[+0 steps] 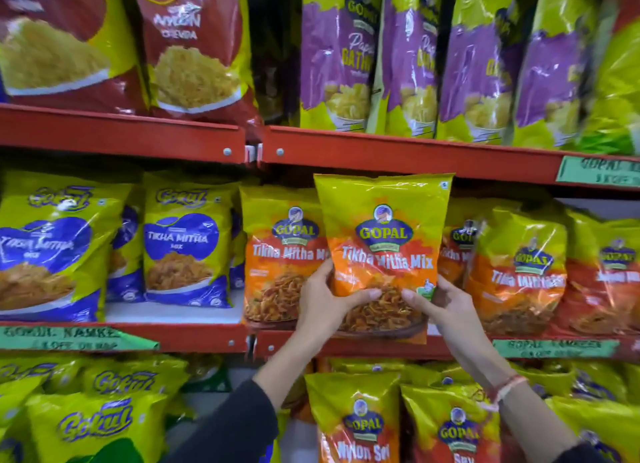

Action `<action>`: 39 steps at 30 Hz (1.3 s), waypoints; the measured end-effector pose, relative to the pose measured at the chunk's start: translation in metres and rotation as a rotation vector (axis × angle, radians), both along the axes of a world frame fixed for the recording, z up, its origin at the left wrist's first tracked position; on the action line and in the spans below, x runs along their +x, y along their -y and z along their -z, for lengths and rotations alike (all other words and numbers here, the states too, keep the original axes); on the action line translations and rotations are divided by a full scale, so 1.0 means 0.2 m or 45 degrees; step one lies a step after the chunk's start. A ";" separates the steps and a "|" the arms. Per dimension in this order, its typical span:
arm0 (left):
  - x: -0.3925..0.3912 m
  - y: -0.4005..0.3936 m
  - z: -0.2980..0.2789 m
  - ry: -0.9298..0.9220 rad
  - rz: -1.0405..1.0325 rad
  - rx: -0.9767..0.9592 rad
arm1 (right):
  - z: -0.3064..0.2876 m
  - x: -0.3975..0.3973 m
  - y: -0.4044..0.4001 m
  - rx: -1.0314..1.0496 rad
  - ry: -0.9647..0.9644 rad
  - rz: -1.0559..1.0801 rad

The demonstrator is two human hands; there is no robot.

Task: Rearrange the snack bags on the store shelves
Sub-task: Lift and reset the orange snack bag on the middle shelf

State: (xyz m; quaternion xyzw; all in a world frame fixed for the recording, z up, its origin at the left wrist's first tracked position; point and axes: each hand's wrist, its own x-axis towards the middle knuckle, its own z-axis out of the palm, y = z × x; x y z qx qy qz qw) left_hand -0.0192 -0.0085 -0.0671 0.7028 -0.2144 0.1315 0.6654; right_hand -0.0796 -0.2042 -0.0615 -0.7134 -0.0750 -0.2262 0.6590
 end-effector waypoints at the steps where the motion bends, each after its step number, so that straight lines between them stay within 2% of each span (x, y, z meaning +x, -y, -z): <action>1: 0.01 0.06 -0.01 0.008 0.005 0.021 | 0.00 0.01 0.05 -0.003 0.002 0.002; 8: 0.09 0.27 0.12 -0.112 0.015 0.006 | 0.09 0.13 0.25 -0.068 -0.082 0.056; 11: 0.10 0.28 0.13 -0.106 0.014 0.051 | 0.13 0.15 0.26 -0.039 -0.097 0.105; 16: 0.11 0.24 0.12 -0.079 0.065 0.187 | 0.14 0.15 0.24 -0.139 -0.116 0.205; 18: 0.10 0.21 0.14 -0.079 0.050 0.205 | 0.16 0.13 0.17 -0.146 -0.023 0.406; 20: 0.06 0.17 0.15 -0.063 0.037 0.172 | 0.18 0.09 0.08 -0.185 0.174 0.572; 25: -0.08 -0.05 0.20 0.047 0.075 0.125 | 0.28 0.00 -0.16 -0.449 0.524 0.888; 27: -0.12 -0.16 0.27 0.062 0.029 0.143 | 0.35 -0.03 -0.25 -0.537 0.580 0.870; 29: -0.14 -0.27 0.38 0.014 -0.031 0.130 | 0.44 -0.04 -0.36 -0.641 0.572 0.731; 33: -0.17 -0.48 0.67 -0.180 -0.179 0.152 | 0.65 -0.06 -0.59 -0.744 0.362 0.339; 36: -0.16 -0.64 0.91 -0.394 -0.323 0.283 | 0.90 0.00 -0.73 -0.655 -0.177 0.029; 39: -0.14 -0.77 1.12 -0.686 -0.475 0.473 | 1.11 0.06 -0.83 -0.437 -0.734 -0.093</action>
